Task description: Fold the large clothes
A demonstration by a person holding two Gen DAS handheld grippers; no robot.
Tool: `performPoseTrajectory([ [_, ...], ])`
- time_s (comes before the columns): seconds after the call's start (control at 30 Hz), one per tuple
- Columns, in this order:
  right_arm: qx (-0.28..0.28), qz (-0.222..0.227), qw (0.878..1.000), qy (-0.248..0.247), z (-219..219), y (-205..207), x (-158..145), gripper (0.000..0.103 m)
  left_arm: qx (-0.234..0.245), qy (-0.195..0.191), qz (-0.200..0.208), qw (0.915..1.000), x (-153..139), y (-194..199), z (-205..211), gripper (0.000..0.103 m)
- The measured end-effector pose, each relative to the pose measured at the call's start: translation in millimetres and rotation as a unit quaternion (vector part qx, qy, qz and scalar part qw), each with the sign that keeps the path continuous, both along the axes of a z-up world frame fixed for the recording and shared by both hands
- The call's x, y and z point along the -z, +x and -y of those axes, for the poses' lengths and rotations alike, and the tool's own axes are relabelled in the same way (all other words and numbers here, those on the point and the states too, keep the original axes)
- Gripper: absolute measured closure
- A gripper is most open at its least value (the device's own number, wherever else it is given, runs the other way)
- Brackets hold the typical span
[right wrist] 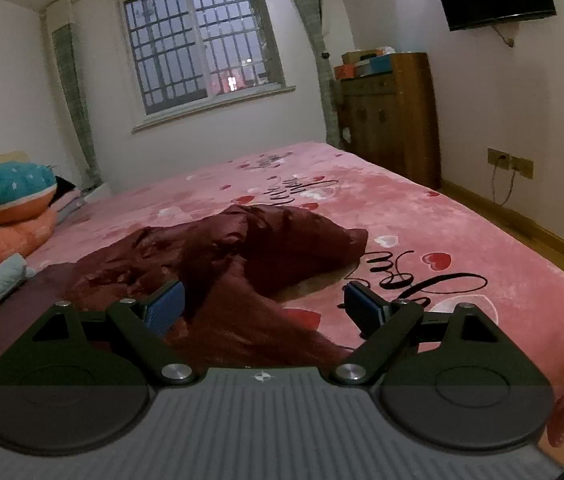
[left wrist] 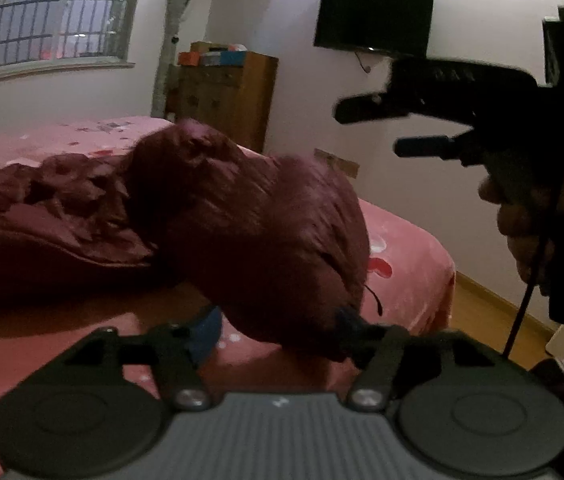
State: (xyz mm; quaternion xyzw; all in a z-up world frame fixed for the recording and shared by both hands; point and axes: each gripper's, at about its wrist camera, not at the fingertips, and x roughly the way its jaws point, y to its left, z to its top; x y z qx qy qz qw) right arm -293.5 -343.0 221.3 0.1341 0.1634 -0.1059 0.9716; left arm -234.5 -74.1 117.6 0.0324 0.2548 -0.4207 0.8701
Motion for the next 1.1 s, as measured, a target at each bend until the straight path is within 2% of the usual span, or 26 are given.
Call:
performPoseTrajectory([
  [0.1,0.000,0.002,1.000,-0.006,-5.3,-4.4,-1.7,0.000,-0.023,0.005,0.011,0.9996,-9.3,0.5,-14.9,0.024],
  [0.17,-0.006,0.003,1.000,-0.002,-7.0,-6.1,3.3,0.000,-0.046,0.009,0.016,0.9987,-13.6,7.1,-24.0,0.024],
  [0.33,-0.009,-0.005,1.000,-0.011,-7.5,14.1,44.3,0.000,-0.099,0.024,0.020,0.9946,-22.8,35.3,-36.0,0.023],
  [0.47,0.006,-0.008,1.000,-0.027,-6.8,38.7,86.1,0.000,-0.119,0.028,0.031,0.9920,-33.2,64.1,-27.3,0.021],
  [0.63,-0.001,-0.040,0.998,-0.051,-3.9,69.5,133.6,0.000,-0.109,0.046,0.050,0.9917,-39.3,106.2,17.2,0.018],
  [0.77,0.005,-0.068,0.998,-0.011,17.6,92.9,159.5,0.000,-0.094,0.062,0.056,0.9921,-37.0,141.1,65.7,0.018],
  [0.9,-0.003,-0.084,0.996,0.013,30.6,113.3,170.4,0.000,-0.082,0.081,0.062,0.9914,-36.0,171.1,110.4,0.018],
  [1.0,-0.018,-0.087,0.996,0.014,30.6,120.2,175.0,0.000,-0.078,0.113,0.080,0.9872,-35.9,187.1,140.8,0.018],
  [1.1,-0.030,-0.085,0.996,0.018,33.0,125.7,176.4,0.000,-0.079,0.164,0.106,0.9776,-30.2,201.1,170.4,0.018],
])
